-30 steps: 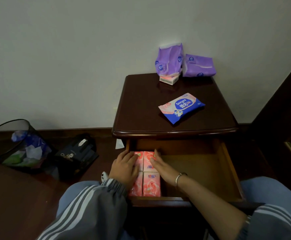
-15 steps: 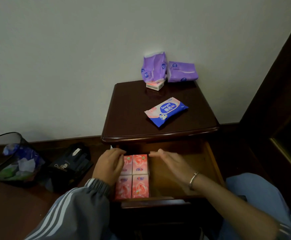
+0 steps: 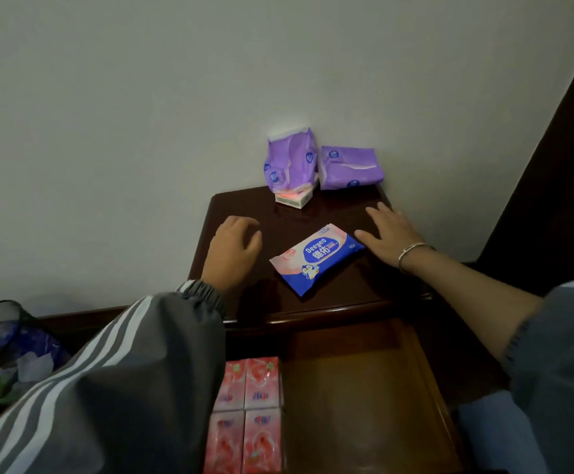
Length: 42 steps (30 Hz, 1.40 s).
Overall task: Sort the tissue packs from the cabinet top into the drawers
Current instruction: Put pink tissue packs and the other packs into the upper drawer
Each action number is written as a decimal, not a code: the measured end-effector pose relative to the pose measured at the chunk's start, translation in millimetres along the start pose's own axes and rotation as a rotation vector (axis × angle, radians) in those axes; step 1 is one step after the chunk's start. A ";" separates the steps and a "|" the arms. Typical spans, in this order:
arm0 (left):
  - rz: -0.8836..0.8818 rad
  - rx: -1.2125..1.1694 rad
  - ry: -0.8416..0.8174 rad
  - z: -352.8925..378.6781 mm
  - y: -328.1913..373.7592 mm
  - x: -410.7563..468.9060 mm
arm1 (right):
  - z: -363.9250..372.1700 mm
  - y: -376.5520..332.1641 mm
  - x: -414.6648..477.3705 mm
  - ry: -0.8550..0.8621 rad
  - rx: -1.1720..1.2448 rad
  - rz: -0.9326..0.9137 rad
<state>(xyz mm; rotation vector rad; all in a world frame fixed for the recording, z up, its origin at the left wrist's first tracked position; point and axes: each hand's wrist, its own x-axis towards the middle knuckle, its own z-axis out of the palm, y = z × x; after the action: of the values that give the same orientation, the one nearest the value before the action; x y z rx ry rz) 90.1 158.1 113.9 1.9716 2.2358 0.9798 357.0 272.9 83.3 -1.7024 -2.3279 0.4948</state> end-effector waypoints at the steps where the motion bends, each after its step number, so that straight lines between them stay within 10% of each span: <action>1: -0.027 -0.010 0.006 5.1 -2.1 13.7 | 9.5 -1.3 6.8 -0.044 -0.026 0.015; 18: -0.806 -0.807 0.208 117.0 -38.6 193.4 | 46.9 3.8 10.5 0.099 -0.109 0.037; 30: -0.793 -1.047 0.391 34.1 -83.9 154.9 | 43.7 -2.6 7.4 0.109 -0.098 0.053; 34: -0.849 -0.786 0.181 11.6 -107.8 117.6 | 42.0 -3.9 7.2 0.107 -0.091 0.062; 38: -0.518 0.078 0.118 13.5 -87.8 114.2 | 42.6 -3.1 7.6 0.109 -0.095 0.070; 42: 0.097 0.194 -0.177 38.7 -35.3 141.1 | 42.1 -1.2 9.2 0.122 -0.086 0.071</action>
<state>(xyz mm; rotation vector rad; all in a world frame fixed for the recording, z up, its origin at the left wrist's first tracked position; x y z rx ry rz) 44.1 301.1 121.9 2.1661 2.2310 0.5842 337.8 275.4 44.8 -1.8057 -2.2398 0.2976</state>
